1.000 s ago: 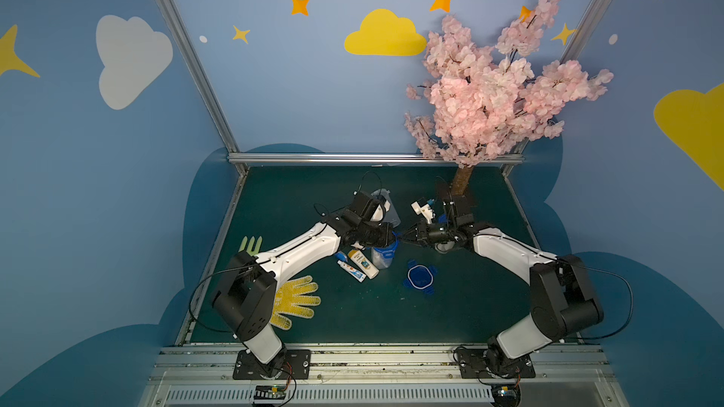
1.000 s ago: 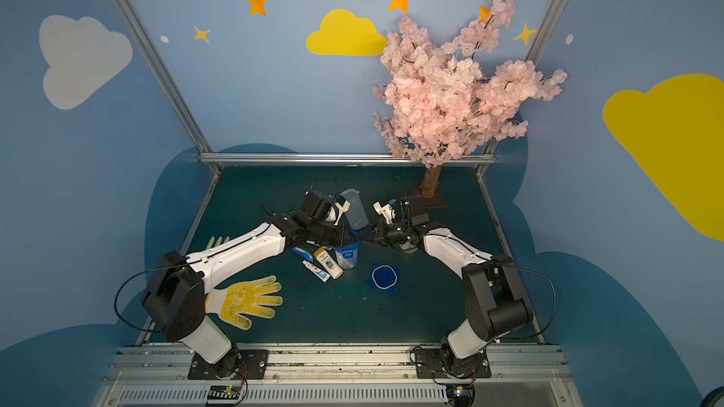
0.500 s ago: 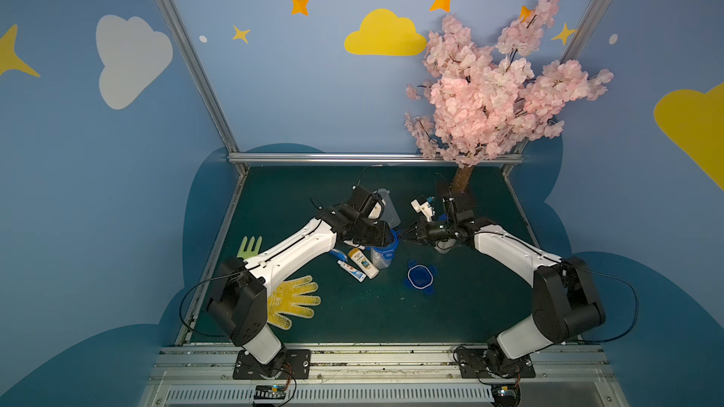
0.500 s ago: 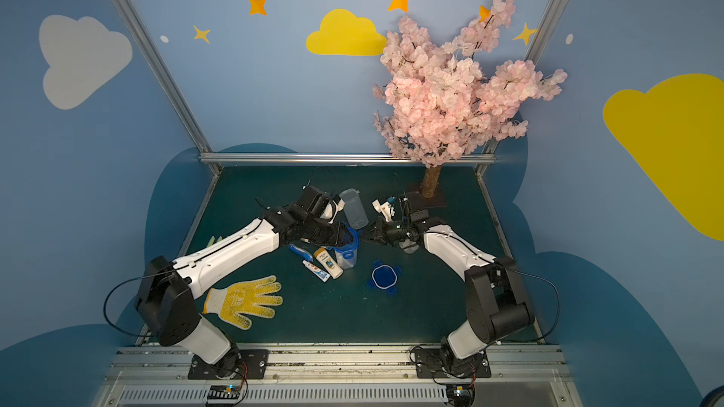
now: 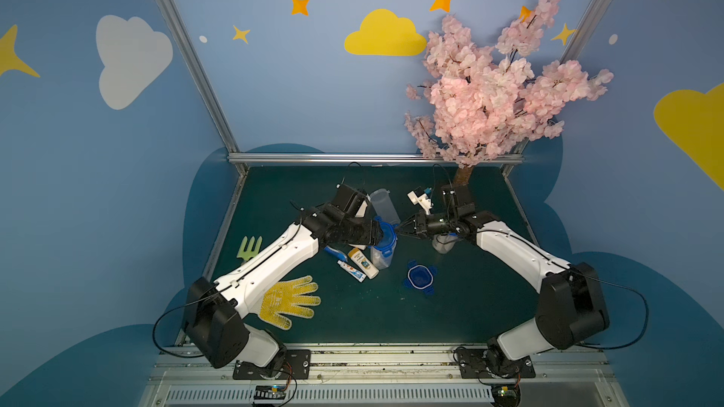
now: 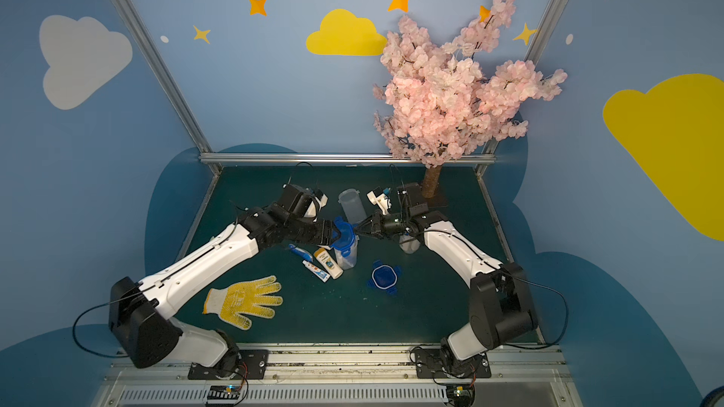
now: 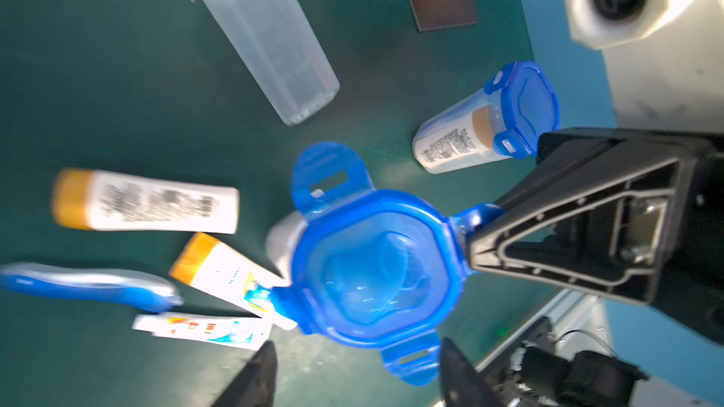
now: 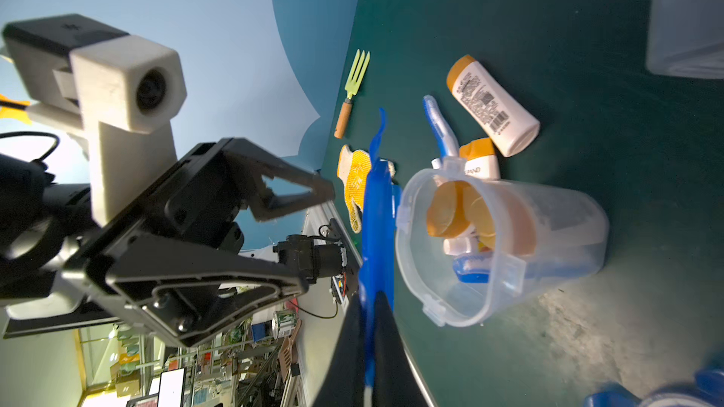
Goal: Take out toiletry kits
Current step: Open the lid of the container.
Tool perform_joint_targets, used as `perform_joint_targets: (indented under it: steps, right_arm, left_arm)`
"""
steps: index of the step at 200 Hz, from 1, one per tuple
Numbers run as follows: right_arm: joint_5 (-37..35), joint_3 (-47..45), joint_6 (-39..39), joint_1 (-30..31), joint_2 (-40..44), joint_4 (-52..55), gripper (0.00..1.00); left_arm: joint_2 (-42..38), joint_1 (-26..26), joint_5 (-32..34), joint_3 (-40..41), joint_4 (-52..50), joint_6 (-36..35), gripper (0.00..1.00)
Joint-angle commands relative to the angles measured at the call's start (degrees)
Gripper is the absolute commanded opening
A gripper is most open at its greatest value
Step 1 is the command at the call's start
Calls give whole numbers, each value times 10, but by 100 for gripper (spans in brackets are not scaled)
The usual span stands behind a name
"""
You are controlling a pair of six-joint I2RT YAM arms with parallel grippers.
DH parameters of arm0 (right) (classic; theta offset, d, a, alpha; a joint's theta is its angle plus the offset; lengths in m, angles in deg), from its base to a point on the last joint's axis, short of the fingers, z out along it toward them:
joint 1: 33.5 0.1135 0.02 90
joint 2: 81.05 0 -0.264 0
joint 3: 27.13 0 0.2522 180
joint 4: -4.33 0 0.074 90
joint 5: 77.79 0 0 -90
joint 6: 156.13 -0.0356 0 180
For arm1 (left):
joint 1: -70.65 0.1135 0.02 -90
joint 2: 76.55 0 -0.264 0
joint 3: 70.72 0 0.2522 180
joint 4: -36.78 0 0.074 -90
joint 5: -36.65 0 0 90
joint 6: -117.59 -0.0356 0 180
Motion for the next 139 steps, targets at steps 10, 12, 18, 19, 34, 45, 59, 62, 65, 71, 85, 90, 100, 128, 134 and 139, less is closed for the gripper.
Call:
perform_joint_targets:
  steps: [10, 12, 18, 19, 34, 45, 59, 62, 65, 71, 85, 90, 100, 128, 134, 139]
  right_arm:
    - [37, 40, 6, 5, 49, 21, 0]
    - [35, 42, 8, 5, 51, 24, 0]
    - [31, 48, 12, 7, 56, 33, 0]
    - [30, 48, 13, 7, 57, 36, 0]
    - [5, 66, 41, 15, 68, 79, 0]
    - [-24, 80, 76, 22, 79, 129, 0]
    - [-70, 88, 116, 31, 97, 191, 0]
    - [-82, 89, 124, 32, 102, 206, 0]
    - [-90, 90, 131, 33, 107, 221, 0]
    - [-117, 89, 146, 34, 118, 248, 0]
    - [-184, 86, 173, 39, 149, 316, 0]
    - [-209, 85, 180, 40, 162, 338, 0]
    - [-272, 79, 190, 44, 190, 383, 0]
    - [-444, 34, 190, 50, 273, 469, 0]
    - [-482, 14, 186, 50, 293, 473, 0]
    - [-514, -3, 182, 50, 309, 473, 0]
  left_arm:
    - [-50, 25, 26, 24, 6, -6, 94]
    - [-52, 26, 27, 26, 7, -6, 96]
    - [-61, 32, 28, 31, 12, -6, 99]
    - [-63, 33, 28, 32, 13, -5, 99]
    - [-85, 49, 16, 51, 32, -2, 99]
    - [-99, 65, -4, 68, 49, 5, 99]
    - [-117, 89, -40, 94, 81, 16, 99]
    - [-120, 94, -46, 99, 87, 19, 99]
    - [-123, 99, -50, 103, 93, 22, 99]
    - [-129, 109, -56, 109, 99, 29, 99]
    - [-135, 128, -65, 113, 100, 34, 99]
    - [-135, 133, -84, 112, 100, 32, 98]
    - [-136, 137, -90, 111, 100, 26, 96]
    - [-122, 137, -84, 96, 79, 8, 88]
    - [-115, 134, -79, 90, 68, 4, 87]
    - [-107, 131, -74, 84, 57, 0, 87]
